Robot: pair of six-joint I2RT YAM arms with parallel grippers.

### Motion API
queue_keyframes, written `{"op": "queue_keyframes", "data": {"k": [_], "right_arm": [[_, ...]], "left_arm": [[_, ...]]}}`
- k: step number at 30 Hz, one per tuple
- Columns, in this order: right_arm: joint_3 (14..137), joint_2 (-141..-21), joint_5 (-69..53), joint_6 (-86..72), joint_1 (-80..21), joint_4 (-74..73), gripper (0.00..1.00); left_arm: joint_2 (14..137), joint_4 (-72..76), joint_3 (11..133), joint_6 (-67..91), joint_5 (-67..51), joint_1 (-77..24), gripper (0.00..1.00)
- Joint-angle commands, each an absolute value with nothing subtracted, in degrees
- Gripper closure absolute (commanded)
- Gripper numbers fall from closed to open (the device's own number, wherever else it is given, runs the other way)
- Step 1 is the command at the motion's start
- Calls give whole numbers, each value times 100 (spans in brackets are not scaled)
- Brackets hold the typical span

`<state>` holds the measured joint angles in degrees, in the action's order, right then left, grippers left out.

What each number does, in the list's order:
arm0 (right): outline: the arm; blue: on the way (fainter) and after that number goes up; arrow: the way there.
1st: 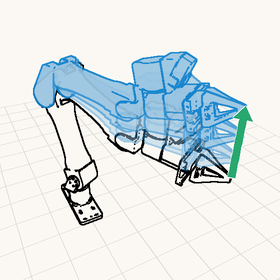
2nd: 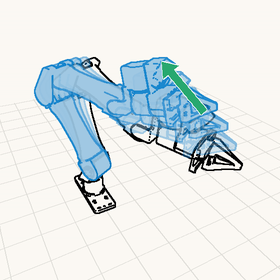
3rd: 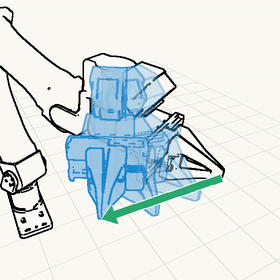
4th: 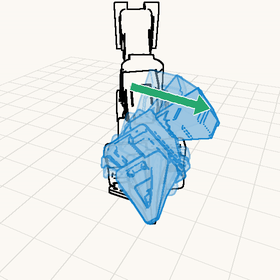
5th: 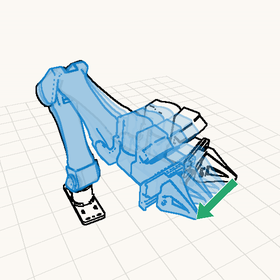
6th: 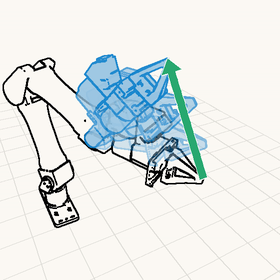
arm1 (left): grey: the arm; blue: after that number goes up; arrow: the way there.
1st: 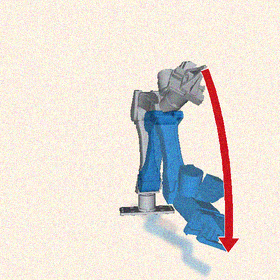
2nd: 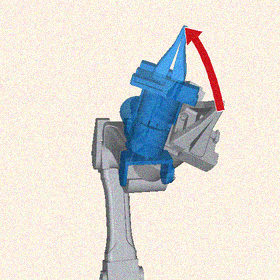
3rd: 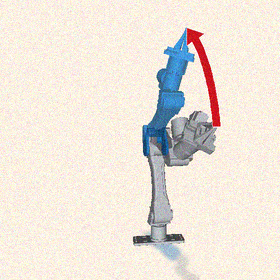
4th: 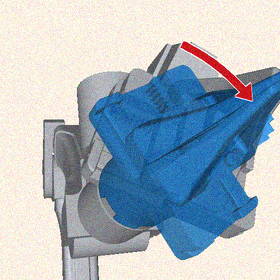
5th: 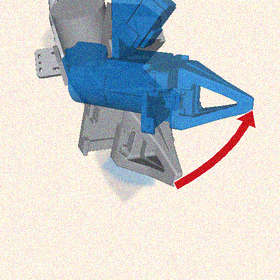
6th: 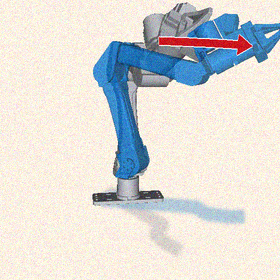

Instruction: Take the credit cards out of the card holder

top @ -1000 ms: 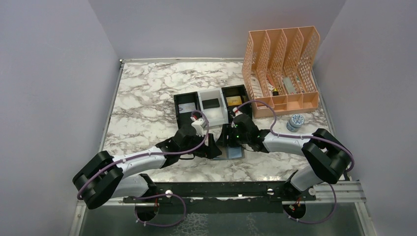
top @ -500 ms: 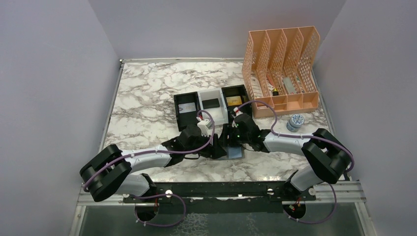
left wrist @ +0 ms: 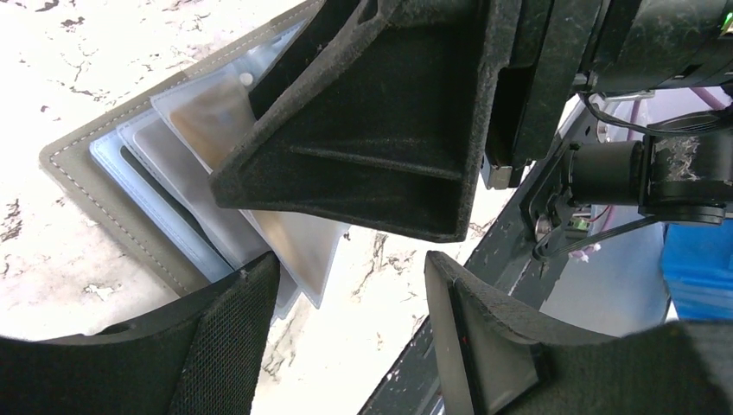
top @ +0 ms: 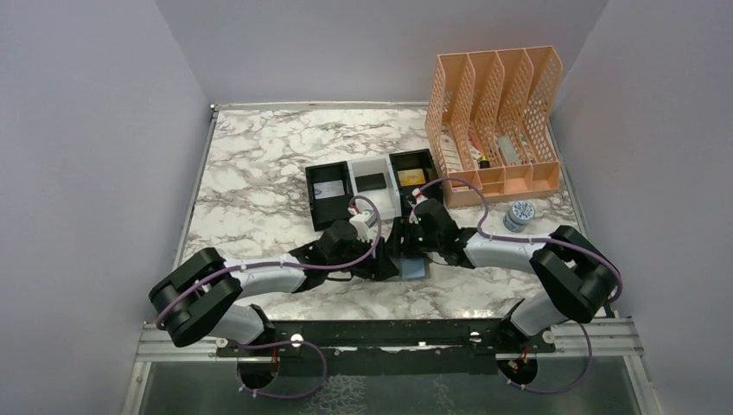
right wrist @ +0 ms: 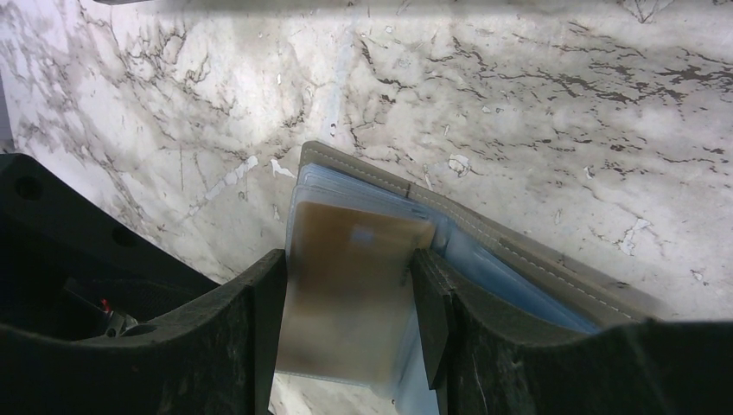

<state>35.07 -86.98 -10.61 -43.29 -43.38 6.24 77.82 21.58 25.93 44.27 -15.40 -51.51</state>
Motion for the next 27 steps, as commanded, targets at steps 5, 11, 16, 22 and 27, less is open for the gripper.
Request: {"op": "queue_keyframes", "data": {"k": [5, 11, 16, 22, 27], "right_arm": [[3281, -8729, -1393, -4391, -4351, 339, 46], [3415, -8371, -1293, -4332, -4334, 22, 38], [3593, -7973, -1007, -4231, -4260, -436, 28], [3629, -7544, -505, -4210, -4142, -907, 22], [3489, -7173, -462, -4160, -3686, -1161, 22]], "left_arm": [[8181, 2461, 2930, 4503, -1406, -5203, 47], [8257, 2461, 2908, 4700, -1093, -5221, 64], [8291, 2465, 2927, 4655, -1219, -5237, 57], [8604, 2469, 3278, 4493, -1457, -5295, 50], [8889, 2482, 3609, 4410, -1576, -5414, 44]]}}
